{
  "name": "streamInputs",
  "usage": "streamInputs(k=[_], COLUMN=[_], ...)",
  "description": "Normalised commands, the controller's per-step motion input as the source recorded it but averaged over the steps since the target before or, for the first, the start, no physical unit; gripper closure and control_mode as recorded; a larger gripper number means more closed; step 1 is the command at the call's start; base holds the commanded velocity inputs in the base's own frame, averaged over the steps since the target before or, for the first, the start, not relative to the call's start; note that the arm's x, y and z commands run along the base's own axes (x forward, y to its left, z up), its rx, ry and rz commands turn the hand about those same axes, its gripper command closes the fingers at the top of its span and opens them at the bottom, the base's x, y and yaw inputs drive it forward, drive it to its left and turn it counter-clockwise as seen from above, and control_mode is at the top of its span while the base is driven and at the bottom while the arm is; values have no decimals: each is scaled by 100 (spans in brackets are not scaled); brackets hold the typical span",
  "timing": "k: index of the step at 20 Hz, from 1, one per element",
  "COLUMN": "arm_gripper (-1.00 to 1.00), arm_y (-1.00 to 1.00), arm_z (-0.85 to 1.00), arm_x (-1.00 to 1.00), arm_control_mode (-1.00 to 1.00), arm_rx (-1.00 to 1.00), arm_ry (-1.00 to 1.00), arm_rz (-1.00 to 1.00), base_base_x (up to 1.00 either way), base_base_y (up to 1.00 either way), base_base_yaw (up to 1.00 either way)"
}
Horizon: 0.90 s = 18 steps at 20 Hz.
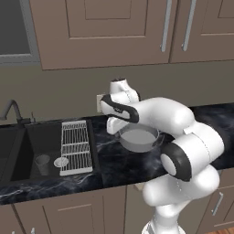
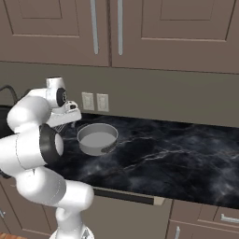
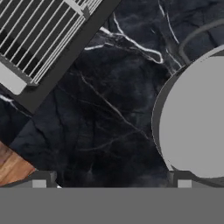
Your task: Place the pot in the left basin and the glass cup in the right basin of the sink.
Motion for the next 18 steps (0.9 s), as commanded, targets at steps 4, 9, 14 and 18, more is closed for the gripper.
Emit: streamInputs(k=[4,9,14,18], arm_gripper=[-100,-100,-100,-100], arm_y=[-39,-18,-16,-7], arm_z=[-33,-21,-9,-17], arm_x=[2,3,20,13], arm_control_mode=[-100,-100,-100,-100], arm_rx=[1,0,0,-1], arm_ry=[-10,-3,3,2], arm_rz=[-15,-5,-1,0], base_base_x=[0,0,0,0], base_base_y=[0,0,0,0], base_base_yaw=[0,0,0,0])
